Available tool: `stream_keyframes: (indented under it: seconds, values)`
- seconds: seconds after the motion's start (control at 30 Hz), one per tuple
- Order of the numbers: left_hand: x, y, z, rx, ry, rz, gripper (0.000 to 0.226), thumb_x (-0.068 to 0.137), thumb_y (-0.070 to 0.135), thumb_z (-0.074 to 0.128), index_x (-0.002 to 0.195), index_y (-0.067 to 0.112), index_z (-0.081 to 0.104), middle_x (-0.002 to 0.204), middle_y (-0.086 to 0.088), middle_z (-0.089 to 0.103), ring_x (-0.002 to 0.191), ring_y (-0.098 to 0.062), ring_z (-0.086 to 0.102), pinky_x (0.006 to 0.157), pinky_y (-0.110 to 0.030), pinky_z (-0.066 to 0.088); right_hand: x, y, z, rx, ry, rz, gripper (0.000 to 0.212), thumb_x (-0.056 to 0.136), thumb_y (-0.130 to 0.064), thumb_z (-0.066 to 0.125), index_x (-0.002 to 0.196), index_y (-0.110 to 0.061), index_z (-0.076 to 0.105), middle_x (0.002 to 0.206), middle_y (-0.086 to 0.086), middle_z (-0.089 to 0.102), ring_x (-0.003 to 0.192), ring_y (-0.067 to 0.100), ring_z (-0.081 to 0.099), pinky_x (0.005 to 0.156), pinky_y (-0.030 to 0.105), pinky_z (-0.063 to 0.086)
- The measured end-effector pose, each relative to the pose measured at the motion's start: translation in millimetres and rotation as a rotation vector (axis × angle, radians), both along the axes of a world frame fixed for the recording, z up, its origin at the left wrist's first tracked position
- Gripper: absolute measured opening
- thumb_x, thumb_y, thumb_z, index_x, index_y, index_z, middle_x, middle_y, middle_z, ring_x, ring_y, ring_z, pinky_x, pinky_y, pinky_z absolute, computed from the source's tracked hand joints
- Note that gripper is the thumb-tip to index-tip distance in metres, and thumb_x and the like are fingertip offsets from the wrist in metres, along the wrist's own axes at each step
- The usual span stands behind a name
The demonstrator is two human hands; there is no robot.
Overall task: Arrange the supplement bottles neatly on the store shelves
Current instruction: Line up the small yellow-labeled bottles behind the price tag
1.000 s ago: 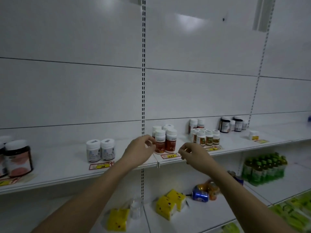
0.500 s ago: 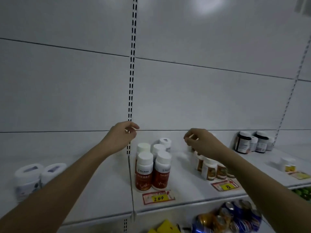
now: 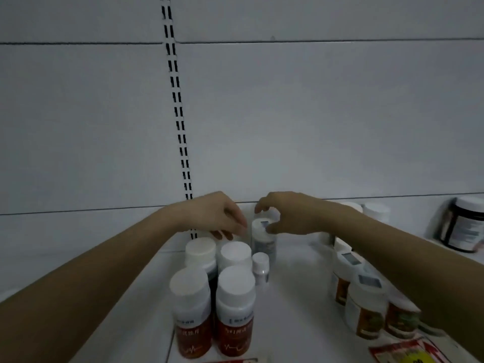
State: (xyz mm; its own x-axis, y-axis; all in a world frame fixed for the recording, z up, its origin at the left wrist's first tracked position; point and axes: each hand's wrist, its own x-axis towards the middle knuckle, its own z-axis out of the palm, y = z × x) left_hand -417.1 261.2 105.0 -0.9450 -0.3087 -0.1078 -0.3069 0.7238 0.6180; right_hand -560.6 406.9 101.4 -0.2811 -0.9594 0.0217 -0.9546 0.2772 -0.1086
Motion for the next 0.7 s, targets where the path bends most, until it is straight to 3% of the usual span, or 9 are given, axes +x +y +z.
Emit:
stream_keyframes:
  seconds: [0.23, 0.37, 0.43, 0.53, 0.7]
  values:
    - [-39, -11, 1, 0.047, -0.362, -0.098, 0.030, 0.085, 0.011, 0.073, 0.113, 0.022, 0.070, 0.112, 0.001, 0.073, 0.098, -0.014, 0.071, 0.082, -0.030, 0.059, -26, -20, -3, 0.121, 0.010, 0.202, 0.064, 0.087, -0.030, 0.069, 0.144, -0.031, 0.041, 0.144, -0.004, 0.048, 0.125, 0.020, 0.049, 0.099, 0.031, 0.040]
    - [-45, -20, -11, 0.050, -0.481, -0.141, 0.033, 0.085, 0.010, 0.072, 0.117, 0.021, 0.069, 0.117, 0.001, 0.070, 0.097, -0.013, 0.069, 0.081, -0.030, 0.058, -23, -14, -2, -0.045, 0.046, 0.228, 0.047, 0.089, -0.032, 0.066, 0.133, -0.029, 0.050, 0.129, -0.004, 0.053, 0.111, 0.015, 0.052, 0.085, 0.023, 0.039]
    - [-45, -24, -16, 0.053, -0.489, -0.169, 0.031, 0.085, 0.009, 0.072, 0.113, 0.023, 0.070, 0.116, 0.002, 0.070, 0.095, -0.010, 0.068, 0.082, -0.030, 0.057, -16, -9, 4, -0.105, -0.029, 0.243, 0.031, 0.088, -0.033, 0.066, 0.118, -0.026, 0.060, 0.114, -0.006, 0.060, 0.092, 0.010, 0.056, 0.072, 0.019, 0.042]
    - [-42, -27, -22, 0.024, -0.453, -0.183, 0.029, 0.083, 0.008, 0.073, 0.109, 0.022, 0.072, 0.112, 0.002, 0.072, 0.100, -0.015, 0.068, 0.086, -0.035, 0.056, -3, -5, 4, 0.062, -0.179, 0.278, 0.020, 0.084, -0.030, 0.069, 0.100, -0.018, 0.070, 0.094, 0.000, 0.074, 0.068, 0.010, 0.070, 0.058, 0.016, 0.054]
    - [-35, -25, -25, 0.044, -0.374, -0.187, 0.031, 0.085, 0.006, 0.070, 0.112, 0.021, 0.071, 0.112, 0.002, 0.072, 0.106, -0.020, 0.068, 0.088, -0.035, 0.057, 4, -10, -30, 0.130, -0.099, 0.255, 0.035, 0.074, -0.035, 0.079, 0.103, -0.017, 0.068, 0.091, 0.004, 0.071, 0.075, 0.018, 0.071, 0.066, 0.028, 0.058]
